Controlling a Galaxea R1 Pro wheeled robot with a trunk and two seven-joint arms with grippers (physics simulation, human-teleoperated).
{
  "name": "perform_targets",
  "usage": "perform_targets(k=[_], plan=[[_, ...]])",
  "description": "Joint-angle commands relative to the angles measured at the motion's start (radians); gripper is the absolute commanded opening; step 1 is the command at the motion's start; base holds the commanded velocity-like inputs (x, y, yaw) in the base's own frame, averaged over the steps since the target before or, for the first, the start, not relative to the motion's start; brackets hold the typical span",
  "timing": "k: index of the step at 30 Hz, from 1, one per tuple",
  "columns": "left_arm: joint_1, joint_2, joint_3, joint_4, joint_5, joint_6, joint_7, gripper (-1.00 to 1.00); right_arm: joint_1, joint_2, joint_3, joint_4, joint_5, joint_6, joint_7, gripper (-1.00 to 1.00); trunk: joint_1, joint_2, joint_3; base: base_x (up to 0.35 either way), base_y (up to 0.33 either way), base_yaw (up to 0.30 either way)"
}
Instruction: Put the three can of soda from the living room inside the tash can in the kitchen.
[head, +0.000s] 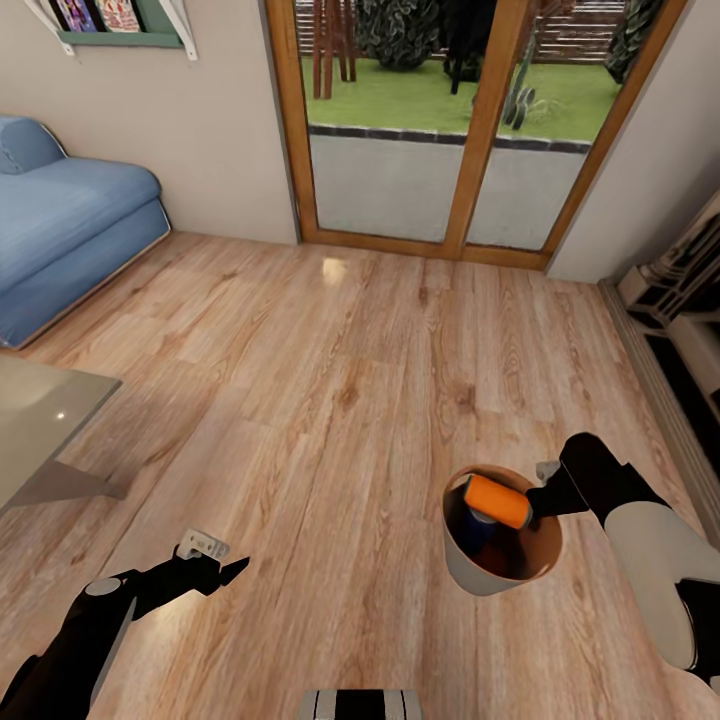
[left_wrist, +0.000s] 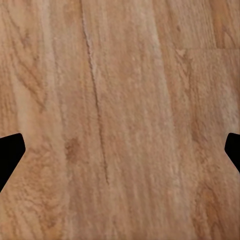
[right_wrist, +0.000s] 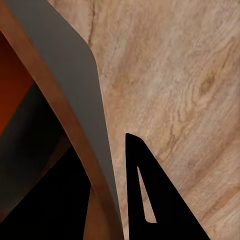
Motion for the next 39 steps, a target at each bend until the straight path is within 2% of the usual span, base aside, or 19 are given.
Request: perform_targets(k=[1, 5, 19, 21, 25, 37, 39], plan=[[0.000, 0.000, 0.000, 0.000, 0.000, 0.000, 0.000, 1.00, -0.001, 0.000, -0.001, 0.000, -0.013, 0.006, 0.001, -1.00, 0.004, -0.007, -0.003, 0.000, 0.000, 0.000], [0.000, 0.000, 0.000, 0.000, 0.000, 0.000, 0.000, 1.00, -0.001, -0.001, -0.001, -0.001, -0.013, 0.006, 0.001, -1.00, 0.004, -0.007, -0.003, 0.000, 0.000, 0.000], [0.000, 0.000, -0.001, 0.011, -0.003, -0.025, 0.000, 1.00, 0.000, 0.001, 0.000, -0.001, -0.013, 0.006, 0.001, -1.00, 0.057, -0.105, -0.047, 0.000, 0.000, 0.000], [0.000, 0.000, -0.001, 0.017, -0.002, -0.025, 0.000, 1.00, 0.000, 0.001, 0.000, -0.001, -0.013, 0.006, 0.001, -1.00, 0.057, -0.105, -0.047, 0.000, 0.000, 0.000], [0.000, 0.000, -0.002, 0.022, -0.003, -0.026, 0.000, 1.00, 0.000, 0.000, 0.000, -0.002, -0.013, 0.006, 0.001, -1.00, 0.073, -0.133, -0.060, 0.000, 0.000, 0.000], [0.000, 0.000, -0.002, 0.024, -0.003, -0.027, 0.000, 1.00, -0.001, 0.000, 0.000, -0.004, -0.013, 0.006, 0.001, -1.00, 0.073, -0.133, -0.060, 0.000, 0.000, 0.000], [0.000, 0.000, -0.002, 0.024, -0.003, -0.027, 0.000, 1.00, 0.000, 0.001, -0.001, -0.004, -0.013, 0.006, 0.001, -1.00, 0.080, -0.147, -0.066, 0.000, 0.000, 0.000]])
